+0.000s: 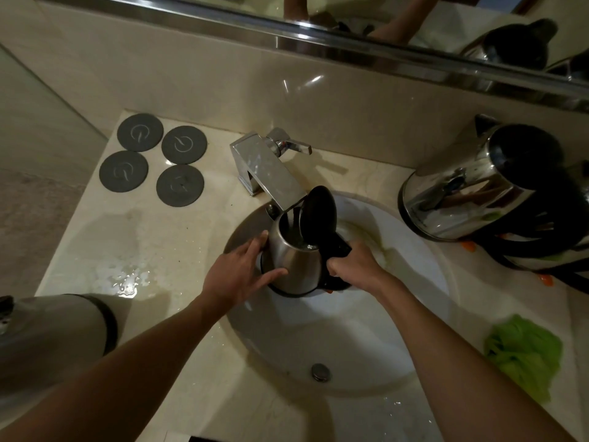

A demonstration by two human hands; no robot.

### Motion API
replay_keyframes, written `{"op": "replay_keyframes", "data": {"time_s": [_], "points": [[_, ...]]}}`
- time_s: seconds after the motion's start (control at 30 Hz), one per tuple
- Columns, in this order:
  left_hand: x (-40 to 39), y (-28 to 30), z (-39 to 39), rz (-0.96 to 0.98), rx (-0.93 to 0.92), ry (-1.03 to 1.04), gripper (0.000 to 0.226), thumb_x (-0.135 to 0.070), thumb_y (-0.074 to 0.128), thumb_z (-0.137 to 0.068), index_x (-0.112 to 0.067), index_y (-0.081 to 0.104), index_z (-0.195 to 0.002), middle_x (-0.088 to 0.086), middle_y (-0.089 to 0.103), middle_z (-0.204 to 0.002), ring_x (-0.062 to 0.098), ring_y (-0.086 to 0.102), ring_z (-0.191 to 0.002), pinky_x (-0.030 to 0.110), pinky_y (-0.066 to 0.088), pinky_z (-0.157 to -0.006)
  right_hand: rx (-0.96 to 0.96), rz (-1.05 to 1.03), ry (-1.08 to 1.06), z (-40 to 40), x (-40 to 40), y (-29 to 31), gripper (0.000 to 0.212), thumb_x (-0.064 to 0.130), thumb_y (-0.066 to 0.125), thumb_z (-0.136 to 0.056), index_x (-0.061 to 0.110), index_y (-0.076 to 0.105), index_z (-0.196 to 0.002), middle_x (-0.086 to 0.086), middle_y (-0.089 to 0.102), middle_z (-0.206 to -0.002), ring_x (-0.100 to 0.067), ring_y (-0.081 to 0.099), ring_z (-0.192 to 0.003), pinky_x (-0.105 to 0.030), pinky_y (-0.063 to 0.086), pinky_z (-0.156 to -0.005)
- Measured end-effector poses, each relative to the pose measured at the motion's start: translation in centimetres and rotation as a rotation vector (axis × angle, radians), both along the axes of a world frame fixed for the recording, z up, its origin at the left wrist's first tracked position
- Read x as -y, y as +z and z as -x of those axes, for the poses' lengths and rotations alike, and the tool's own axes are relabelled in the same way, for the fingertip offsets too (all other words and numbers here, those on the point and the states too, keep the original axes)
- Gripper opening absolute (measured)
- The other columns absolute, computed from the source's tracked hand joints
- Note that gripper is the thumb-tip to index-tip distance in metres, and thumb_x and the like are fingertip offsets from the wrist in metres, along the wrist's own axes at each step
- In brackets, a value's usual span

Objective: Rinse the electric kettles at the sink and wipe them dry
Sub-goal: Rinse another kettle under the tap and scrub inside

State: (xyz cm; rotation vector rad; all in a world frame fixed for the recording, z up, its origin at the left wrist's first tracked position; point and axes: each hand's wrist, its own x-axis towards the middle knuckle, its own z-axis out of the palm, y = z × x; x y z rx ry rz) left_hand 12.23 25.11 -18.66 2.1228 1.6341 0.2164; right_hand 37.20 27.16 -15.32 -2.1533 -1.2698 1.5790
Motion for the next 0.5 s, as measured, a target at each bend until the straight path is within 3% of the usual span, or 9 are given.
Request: {"op": "replay_keyframes", "data": {"time_s": [0.23, 0.5], "points": [[-0.02, -0.15, 0.15, 0.029, 0.006, 0.003, 0.100, -0.089, 0.033, -0.076, -0.019, 0.033, -0.149, 0.002, 0.058, -0.139, 0.023, 0.062, -0.118, 0.040, 0.055, -0.093, -0.016, 0.014, -0.002, -0.07, 0.00, -0.26, 0.021, 0.007, 0.058, -0.060, 0.002, 0.061, -0.080, -0.017, 0.065, -0.073, -0.036, 0.069, -0.071, -0.039, 0.056, -0.057], [-0.07, 0.05, 0.06, 0.027, 0.008, -0.002, 0.101, -0.088, 0.031, -0.077, -0.018, 0.034, -0.149, 0.002, 0.058, -0.138, 0.023, 0.063, -0.117, 0.040, 0.055, -0.092, -0.007, 0.004, -0.001, -0.06, 0.16, -0.09, 0.009, 0.004, 0.058, -0.065, 0.007, 0.057, -0.073, -0.012, 0.060, -0.067, -0.032, 0.065, -0.068, -0.032, 0.050, -0.054]]}}
